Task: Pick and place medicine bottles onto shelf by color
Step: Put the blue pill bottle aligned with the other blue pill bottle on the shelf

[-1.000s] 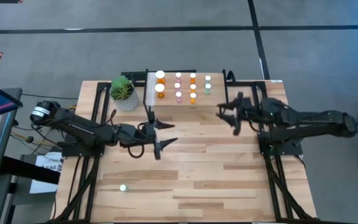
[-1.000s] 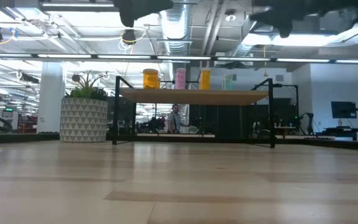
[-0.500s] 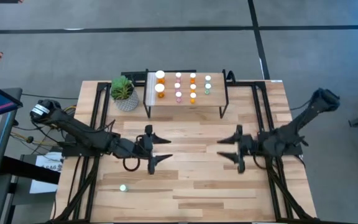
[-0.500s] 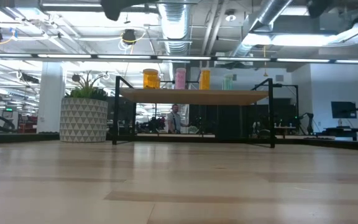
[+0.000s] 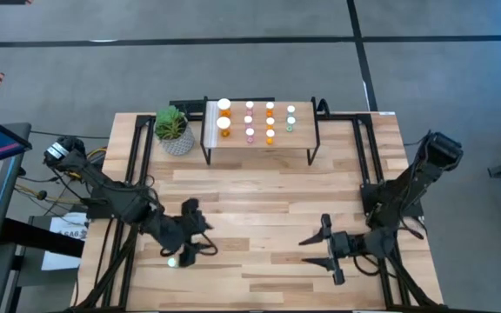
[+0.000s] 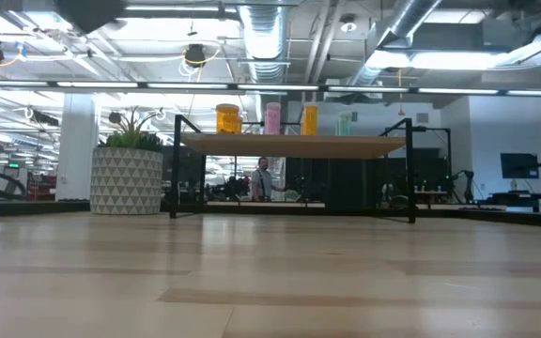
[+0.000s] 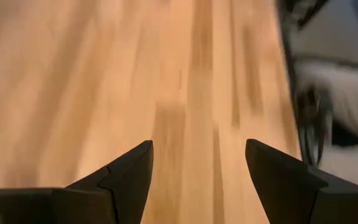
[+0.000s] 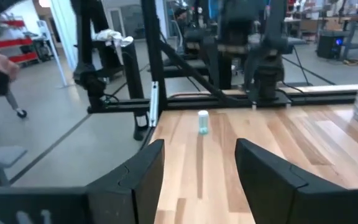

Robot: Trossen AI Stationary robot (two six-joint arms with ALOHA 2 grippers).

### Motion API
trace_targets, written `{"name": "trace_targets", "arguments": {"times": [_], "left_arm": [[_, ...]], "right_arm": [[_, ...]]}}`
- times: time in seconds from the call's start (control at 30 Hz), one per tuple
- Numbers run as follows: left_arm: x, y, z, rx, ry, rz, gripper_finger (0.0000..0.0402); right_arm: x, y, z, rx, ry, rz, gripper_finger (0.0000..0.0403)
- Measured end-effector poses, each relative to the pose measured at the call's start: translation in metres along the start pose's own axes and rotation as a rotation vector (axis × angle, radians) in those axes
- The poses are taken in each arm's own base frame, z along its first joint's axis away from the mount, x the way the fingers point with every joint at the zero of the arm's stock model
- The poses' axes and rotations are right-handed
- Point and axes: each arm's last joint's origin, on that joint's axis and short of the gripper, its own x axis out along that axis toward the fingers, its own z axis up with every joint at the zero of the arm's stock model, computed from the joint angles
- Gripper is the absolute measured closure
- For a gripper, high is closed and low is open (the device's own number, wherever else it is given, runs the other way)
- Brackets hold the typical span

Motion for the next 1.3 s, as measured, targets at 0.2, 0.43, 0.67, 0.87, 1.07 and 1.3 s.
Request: {"name": "trace_targets", "arguments": {"times": [0.2,0.43,0.67,0.87,1.07,1.3], "left_arm": [[-0.011,-0.019,-0.039,-0.103,0.211,-0.027,0.0164],[-0.025,-0.038,-0.064,-0.182,0.339,-0.077,0.0198],[-0.023,-0.037,-0.08,-0.203,0.494,0.003,0.0185],[-0.008,-0.042,-0.089,-0.15,0.537,0.049,0.0151],[0.009,-0.043,-0.098,-0.086,0.609,0.096,0.0125],[0.013,-0.04,-0.097,-0.07,0.622,0.108,0.0123]], "right_arm": [[0.001,0.002,0.001,0.001,-0.029,0.007,0.0189],[-0.002,-0.001,0.01,-0.018,-0.053,0.007,0.019],[-0.001,-0.002,0.01,-0.024,-0.053,-0.001,0.0193],[-0.001,-0.002,0.01,-0.02,-0.052,0.0,0.0194],[-0.001,-0.002,0.009,-0.022,-0.049,-0.001,0.0194],[-0.001,-0.002,0.009,-0.024,-0.046,-0.001,0.0194]]}}
